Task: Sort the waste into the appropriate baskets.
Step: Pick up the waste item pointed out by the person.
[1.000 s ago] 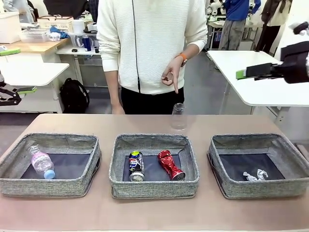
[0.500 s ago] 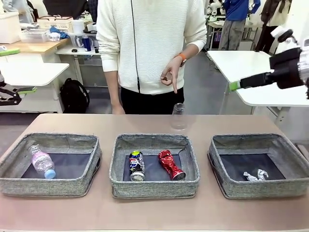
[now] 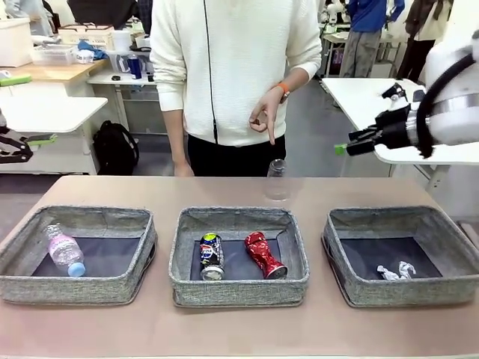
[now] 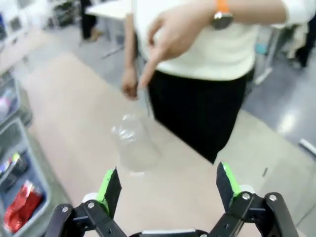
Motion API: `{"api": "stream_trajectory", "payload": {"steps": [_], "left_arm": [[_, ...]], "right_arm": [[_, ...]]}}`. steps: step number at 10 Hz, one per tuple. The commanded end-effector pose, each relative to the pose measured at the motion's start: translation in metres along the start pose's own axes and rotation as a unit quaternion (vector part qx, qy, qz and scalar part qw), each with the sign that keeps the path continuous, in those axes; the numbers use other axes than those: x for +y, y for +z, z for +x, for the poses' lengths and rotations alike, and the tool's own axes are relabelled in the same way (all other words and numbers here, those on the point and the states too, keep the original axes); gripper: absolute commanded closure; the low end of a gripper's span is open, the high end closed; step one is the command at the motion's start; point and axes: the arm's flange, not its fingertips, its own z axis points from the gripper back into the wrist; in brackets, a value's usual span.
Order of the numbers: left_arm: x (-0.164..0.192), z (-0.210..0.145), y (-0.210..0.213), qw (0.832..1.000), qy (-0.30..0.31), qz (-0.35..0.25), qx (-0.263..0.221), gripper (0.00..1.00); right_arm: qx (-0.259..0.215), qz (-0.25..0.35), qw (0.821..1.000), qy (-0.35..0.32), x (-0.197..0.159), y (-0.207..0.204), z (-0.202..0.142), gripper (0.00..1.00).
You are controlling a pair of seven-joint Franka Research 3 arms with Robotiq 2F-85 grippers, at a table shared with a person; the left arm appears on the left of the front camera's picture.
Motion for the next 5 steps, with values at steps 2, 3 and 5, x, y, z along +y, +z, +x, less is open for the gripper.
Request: {"api": "stream_trajectory", "payload": {"steps": [2, 3, 5], "left_arm": [[-0.004, 0.0, -0.001, 1.0, 0.002, -0.005, -0.003, 0.0], [-0.004, 0.0, -0.001, 1.0, 0.002, -0.005, -0.003, 0.0], [-0.004, 0.0, -0.001, 1.0, 0.002, -0.005, -0.003, 0.0]], "right_arm": [[0.027, 0.033, 0.998, 0.036, 0.007, 0.018, 0.005, 0.0], [0.001, 0.001, 1.0, -0.001, 0.0, -0.006, -0.003, 0.0], [0.055, 0.045, 0.993, 0.094, -0.008, -0.037, -0.003, 0.0]]}}
